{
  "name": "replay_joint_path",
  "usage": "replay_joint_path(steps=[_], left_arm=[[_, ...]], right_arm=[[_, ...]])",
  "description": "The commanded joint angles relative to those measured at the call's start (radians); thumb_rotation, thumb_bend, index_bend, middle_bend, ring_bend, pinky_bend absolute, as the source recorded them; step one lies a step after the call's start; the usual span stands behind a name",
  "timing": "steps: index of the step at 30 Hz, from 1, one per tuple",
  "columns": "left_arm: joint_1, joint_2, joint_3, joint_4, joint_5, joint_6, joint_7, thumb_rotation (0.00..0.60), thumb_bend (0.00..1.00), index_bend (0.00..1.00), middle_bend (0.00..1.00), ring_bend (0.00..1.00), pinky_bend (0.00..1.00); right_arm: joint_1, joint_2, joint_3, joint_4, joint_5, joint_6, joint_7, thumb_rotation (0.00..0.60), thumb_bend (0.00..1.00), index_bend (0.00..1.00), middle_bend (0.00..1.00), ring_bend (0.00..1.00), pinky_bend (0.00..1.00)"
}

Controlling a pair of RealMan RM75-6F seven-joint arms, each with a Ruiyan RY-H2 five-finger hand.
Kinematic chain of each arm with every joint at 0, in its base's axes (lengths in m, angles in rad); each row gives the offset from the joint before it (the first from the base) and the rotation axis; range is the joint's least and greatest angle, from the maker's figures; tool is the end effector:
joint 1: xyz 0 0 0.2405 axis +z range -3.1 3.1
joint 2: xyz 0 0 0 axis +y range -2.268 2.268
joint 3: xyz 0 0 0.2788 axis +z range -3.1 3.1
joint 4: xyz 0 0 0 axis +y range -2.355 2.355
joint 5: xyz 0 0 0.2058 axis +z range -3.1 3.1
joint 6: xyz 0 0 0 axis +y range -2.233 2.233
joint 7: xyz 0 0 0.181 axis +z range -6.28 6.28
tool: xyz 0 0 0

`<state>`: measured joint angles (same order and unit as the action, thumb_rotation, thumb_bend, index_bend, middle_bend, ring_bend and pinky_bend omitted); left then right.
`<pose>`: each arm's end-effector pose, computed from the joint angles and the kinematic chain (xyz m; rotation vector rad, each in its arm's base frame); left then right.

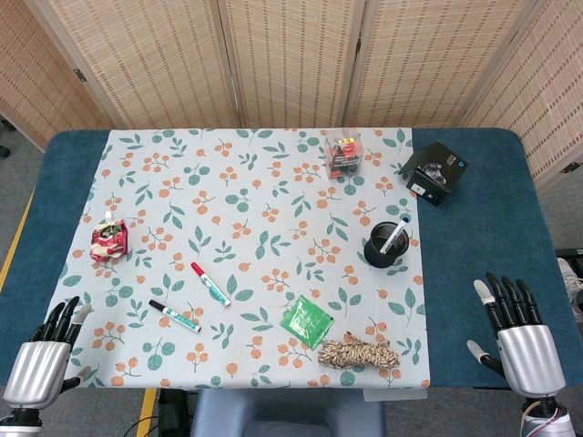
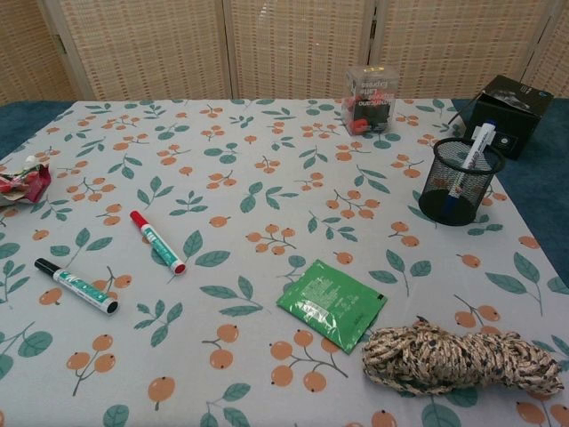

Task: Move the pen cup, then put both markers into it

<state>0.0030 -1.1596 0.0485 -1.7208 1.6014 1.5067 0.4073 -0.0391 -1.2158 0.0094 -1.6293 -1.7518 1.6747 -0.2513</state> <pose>-0.3103 0.1690 0.1327 -1.5534 -0.7612 -0.6658 -0.2913 -0.1676 0.1506 1.4480 -0.6627 0.9459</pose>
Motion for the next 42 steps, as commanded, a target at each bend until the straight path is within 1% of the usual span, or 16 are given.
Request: replay_joint_path(steps=[1,6,9,12,13,16,20,22,26,29,32,35,38,42], left_arm=[[-0.003,0.001,-0.002,0.002,-0.003,-0.004,-0.004,0.6,0.11,0.0,0.0,0.01,0.34],[-0.005,0.004,-0.002,0.003,0.006,0.002,-0.017,0.6,0.11,0.0,0.0,0.02,0.34],[-0.002,0.008,-0.001,0.002,0.016,0.014,-0.02,0.6,0.11,0.0,0.0,0.02,0.34],[0.001,0.012,-0.002,0.001,0.015,0.022,-0.027,0.6,0.11,0.0,0.0,0.02,0.34],[0.002,0.014,-0.003,-0.001,0.008,0.021,-0.029,0.6,0.11,0.0,0.0,0.02,0.34],[0.0,0.017,-0.007,-0.004,-0.006,0.014,-0.037,0.6,0.11,0.0,0.0,0.02,0.34],[-0.006,0.014,-0.011,-0.005,-0.023,-0.002,-0.025,0.6,0.11,0.0,0.0,0.02,0.34],[-0.007,0.012,-0.012,-0.007,-0.029,-0.006,-0.021,0.6,0.11,0.0,0.0,0.02,0.34],[-0.007,0.01,-0.012,-0.01,-0.032,-0.005,-0.013,0.6,0.11,0.0,0.0,0.02,0.34],[-0.006,0.013,-0.01,-0.012,-0.03,-0.003,-0.02,0.6,0.11,0.0,0.0,0.02,0.34],[-0.005,0.015,-0.011,-0.01,-0.033,-0.001,-0.022,0.6,0.11,0.0,0.0,0.02,0.34],[-0.006,0.017,-0.012,-0.009,-0.037,-0.003,-0.026,0.6,0.11,0.0,0.0,0.02,0.34],[-0.007,0.016,-0.012,-0.01,-0.038,-0.004,-0.025,0.6,0.11,0.0,0.0,0.02,0.34],[-0.008,0.016,-0.013,-0.01,-0.04,-0.005,-0.022,0.6,0.11,0.0,0.0,0.02,0.34]], right_arm=[[0.0,-0.001,0.001,-0.001,0.003,-0.002,-0.001,0.6,0.11,0.0,0.0,0.0,0.0],[0.007,0.001,0.007,-0.003,0.02,-0.019,-0.003,0.6,0.11,0.0,0.0,0.0,0.0],[0.021,0.01,0.015,0.0,0.04,-0.041,0.037,0.6,0.11,0.0,0.0,0.0,0.0],[0.047,0.034,0.015,0.003,0.067,-0.091,0.142,0.6,0.11,0.0,0.0,0.0,0.0],[0.059,0.047,0.018,0.005,0.086,-0.115,0.197,0.6,0.11,0.0,0.0,0.0,0.0],[0.092,0.049,0.043,0.049,0.13,-0.161,0.316,0.6,0.1,0.0,0.0,0.0,0.0],[0.151,0.002,0.061,0.165,0.172,-0.25,0.606,0.6,0.1,0.0,0.0,0.0,0.0],[0.173,-0.047,0.072,0.245,0.192,-0.278,0.731,0.6,0.09,0.0,0.0,0.0,0.0],[0.208,-0.144,0.089,0.384,0.235,-0.336,0.9,0.6,0.09,0.0,0.0,0.0,0.0],[0.231,-0.205,0.114,0.463,0.282,-0.378,0.953,0.6,0.08,0.0,0.0,0.0,0.0],[0.256,-0.249,0.133,0.516,0.309,-0.416,0.998,0.6,0.07,0.0,0.0,0.0,0.0],[0.284,-0.301,0.153,0.57,0.331,-0.449,1.07,0.6,0.07,0.0,0.0,0.0,0.0],[0.305,-0.345,0.162,0.618,0.336,-0.469,1.123,0.6,0.07,0.0,0.0,0.0,0.0],[0.323,-0.37,0.161,0.646,0.332,-0.488,1.162,0.6,0.07,0.0,0.0,0.0,0.0]])
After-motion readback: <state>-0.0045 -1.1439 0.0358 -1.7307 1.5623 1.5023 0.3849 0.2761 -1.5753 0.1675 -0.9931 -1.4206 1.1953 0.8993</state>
